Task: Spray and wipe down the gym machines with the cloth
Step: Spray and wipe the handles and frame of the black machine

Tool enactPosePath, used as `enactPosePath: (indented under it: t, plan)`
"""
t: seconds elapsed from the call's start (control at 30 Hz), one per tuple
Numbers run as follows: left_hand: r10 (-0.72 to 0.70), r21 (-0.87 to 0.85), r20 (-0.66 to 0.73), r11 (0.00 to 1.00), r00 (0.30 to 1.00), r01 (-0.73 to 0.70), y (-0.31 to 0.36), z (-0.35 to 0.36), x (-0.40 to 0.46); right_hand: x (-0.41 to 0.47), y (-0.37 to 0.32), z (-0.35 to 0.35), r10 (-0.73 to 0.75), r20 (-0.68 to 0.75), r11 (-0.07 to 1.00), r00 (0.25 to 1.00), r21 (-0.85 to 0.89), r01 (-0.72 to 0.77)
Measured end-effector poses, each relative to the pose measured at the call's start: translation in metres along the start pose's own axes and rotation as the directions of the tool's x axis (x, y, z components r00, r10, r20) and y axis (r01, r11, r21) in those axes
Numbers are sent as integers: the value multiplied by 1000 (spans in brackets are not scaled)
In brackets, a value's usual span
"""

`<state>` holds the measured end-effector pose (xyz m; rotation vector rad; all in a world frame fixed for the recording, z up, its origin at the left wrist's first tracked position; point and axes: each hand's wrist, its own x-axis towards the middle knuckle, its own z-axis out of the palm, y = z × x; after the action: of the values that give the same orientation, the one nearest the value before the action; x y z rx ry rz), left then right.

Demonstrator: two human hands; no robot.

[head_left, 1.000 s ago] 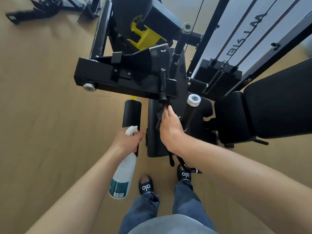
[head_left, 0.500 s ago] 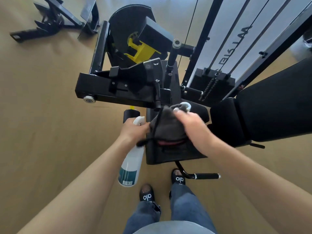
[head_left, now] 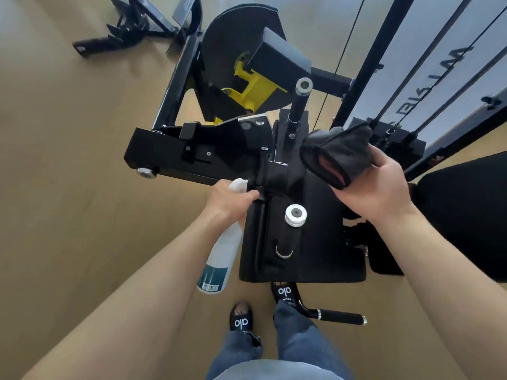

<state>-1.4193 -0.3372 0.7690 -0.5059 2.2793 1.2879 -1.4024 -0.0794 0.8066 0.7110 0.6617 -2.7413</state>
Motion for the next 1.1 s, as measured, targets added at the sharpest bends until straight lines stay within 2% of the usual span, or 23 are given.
enactPosePath:
  t: [0.07,0.13,0.23,0.3,0.37,0.4,0.5,0.57,0.7,0.77,0.83,0.93,1.03,1.1]
  plan:
    - [-17,20,-16,1000,1000,18,0,2,4,18,-8,-13,25,-59,999,998,44,-23]
    - [-29,17,-11,999,1000,29,1,4,5,35,-11,-17,-19,-104,1000,994,-8,18]
    - [-49,-25,-47,999,998,48,-2,5,5,58,-3,-8,-159,-135,935,978,-338,106]
    - [-89,-69,-80,994,993,84,-3,6,3,69,14,-1,-211,-102,782,972,-614,105]
    - [-109,-100,-95,990,990,99,-5,10,3,74,36,6,-208,68,476,976,-864,162]
    - [-116,-118,-104,988,988,103,-6,12,3,76,48,7,-175,180,314,968,-922,228]
    - [-126,-179,-145,979,981,99,-10,17,4,83,84,-2,-129,441,-64,888,-898,436]
    - [-116,-190,-148,978,982,87,-13,19,3,83,102,-17,-173,484,-232,858,-866,443]
    - [-119,-224,-133,971,984,88,-14,21,1,83,115,-27,-189,588,-354,786,-788,505]
    - [-121,-220,-133,971,984,90,-15,21,2,89,112,-27,-80,708,-486,702,-643,593]
    - [-117,-219,-127,972,985,87,-16,21,2,100,105,-25,66,747,-566,662,-518,641]
    - [-103,-256,-121,964,987,69,-17,21,2,117,92,-17,190,709,-648,680,-430,629]
    - [-98,-268,-123,961,987,62,-18,22,3,123,91,-8,151,693,-679,705,-446,584]
    - [-110,-266,-128,961,986,72,-18,23,3,117,99,-7,105,678,-625,727,-524,579]
